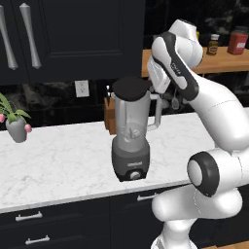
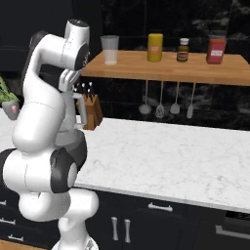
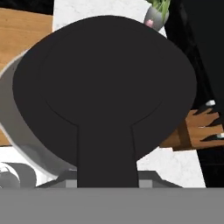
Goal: Close the lid blender by securely placing the lid on top.
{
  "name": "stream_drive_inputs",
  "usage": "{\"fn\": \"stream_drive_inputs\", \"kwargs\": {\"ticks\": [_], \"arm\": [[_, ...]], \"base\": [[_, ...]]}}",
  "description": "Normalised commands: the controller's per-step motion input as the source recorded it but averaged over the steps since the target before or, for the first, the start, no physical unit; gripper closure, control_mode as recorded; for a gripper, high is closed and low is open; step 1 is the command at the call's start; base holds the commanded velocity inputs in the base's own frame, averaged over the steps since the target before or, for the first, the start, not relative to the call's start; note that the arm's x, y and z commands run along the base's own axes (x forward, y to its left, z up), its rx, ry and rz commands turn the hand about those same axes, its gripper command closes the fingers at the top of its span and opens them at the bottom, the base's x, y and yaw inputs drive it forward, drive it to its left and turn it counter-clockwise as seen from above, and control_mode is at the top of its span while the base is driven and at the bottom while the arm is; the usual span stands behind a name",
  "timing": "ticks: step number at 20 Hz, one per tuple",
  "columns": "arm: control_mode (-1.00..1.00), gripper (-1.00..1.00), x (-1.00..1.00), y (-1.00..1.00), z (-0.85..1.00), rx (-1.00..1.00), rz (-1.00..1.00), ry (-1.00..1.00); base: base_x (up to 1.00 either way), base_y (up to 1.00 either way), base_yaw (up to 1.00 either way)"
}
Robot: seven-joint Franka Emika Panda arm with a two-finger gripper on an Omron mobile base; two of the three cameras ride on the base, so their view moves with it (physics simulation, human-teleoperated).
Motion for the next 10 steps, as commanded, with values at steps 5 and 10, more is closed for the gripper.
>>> {"fn": "stream_drive_inputs", "kwargs": {"ticks": [5, 10], "arm": [[-1.0, 1.0, 0.17, 0.0, 0.0, 0.0, 0.04, -0.03], [-1.0, 1.0, 0.0, 0.0, 0.03, 0.0, 0.09, 0.13]], "base": [[0.0, 0.0, 0.0], [0.0, 0.0, 0.0]]}}
